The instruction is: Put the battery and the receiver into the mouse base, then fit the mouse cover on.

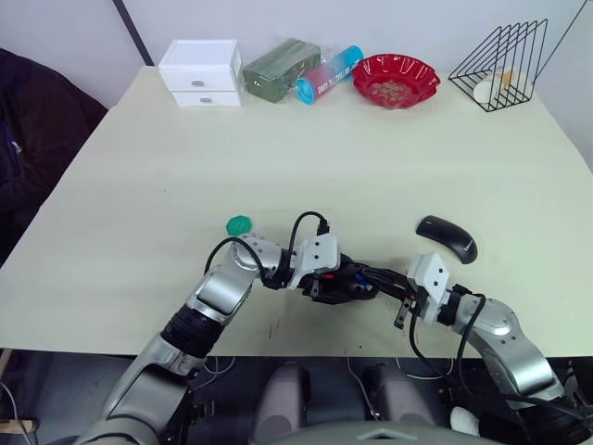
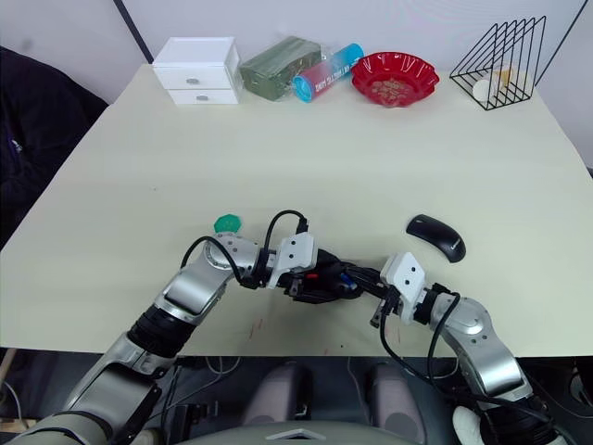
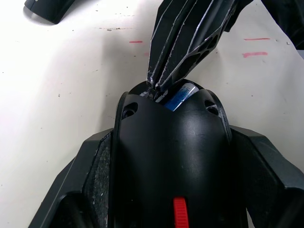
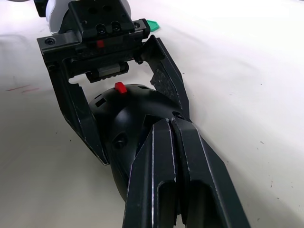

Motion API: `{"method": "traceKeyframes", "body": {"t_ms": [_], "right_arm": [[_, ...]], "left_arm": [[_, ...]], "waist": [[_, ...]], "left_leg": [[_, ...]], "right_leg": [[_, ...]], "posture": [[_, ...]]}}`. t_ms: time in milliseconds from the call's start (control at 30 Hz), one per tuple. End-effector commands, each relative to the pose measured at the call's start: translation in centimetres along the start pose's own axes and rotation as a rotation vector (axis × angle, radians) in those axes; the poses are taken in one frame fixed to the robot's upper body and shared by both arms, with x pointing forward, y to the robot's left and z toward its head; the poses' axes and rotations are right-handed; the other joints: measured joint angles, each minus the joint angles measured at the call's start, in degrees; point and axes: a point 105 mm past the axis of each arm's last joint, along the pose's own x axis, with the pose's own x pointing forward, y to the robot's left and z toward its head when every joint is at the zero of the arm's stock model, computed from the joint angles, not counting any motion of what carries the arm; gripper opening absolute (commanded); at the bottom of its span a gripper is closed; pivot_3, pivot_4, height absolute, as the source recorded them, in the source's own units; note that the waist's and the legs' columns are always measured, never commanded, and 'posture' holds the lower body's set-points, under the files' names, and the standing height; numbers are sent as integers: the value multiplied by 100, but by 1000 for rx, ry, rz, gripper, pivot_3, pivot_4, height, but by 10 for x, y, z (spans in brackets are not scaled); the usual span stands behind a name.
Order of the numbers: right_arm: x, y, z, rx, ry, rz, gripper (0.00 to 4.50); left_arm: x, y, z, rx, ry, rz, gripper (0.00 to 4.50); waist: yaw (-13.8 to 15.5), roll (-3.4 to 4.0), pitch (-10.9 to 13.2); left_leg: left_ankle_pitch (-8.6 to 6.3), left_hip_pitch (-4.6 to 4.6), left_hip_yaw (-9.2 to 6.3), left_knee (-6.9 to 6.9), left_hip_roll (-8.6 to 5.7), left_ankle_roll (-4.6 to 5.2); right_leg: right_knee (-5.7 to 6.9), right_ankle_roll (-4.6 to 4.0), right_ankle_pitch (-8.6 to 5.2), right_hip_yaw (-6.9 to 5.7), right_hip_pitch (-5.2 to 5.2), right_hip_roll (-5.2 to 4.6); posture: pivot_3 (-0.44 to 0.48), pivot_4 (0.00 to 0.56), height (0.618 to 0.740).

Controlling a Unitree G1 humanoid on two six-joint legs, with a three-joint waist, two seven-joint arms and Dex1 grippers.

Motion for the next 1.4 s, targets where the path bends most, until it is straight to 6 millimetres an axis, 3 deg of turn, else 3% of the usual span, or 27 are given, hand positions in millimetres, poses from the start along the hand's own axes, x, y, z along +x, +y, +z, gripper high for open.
{"method": "traceKeyframes", "body": {"t_ms": [33, 800, 1400], "right_arm": [[-2, -5, 5, -25, -15, -13, 69], [6, -2, 3, 39, 15, 16, 69], [-6, 0, -32, 100, 247, 24, 69]], "left_arm": [[5, -10, -13, -33, 46, -47, 2969], [5, -9, -12, -29, 48, -42, 2969], [4, -8, -12, -31, 50, -42, 2969]], "waist": [[0, 0, 0], [-3, 1, -1], [-22, -3, -9]], "left_leg": [[0, 0, 0, 0, 0, 0], [0, 7, 0, 2, 0, -1], [-1, 87, 4, -12, 0, 0]], "right_leg": [[0, 0, 0, 0, 0, 0], [5, 0, 0, 0, 5, 0], [-8, -2, -3, 6, 81, 1]], "posture": [[0, 150, 740], [0, 150, 740], [0, 150, 740]]}}
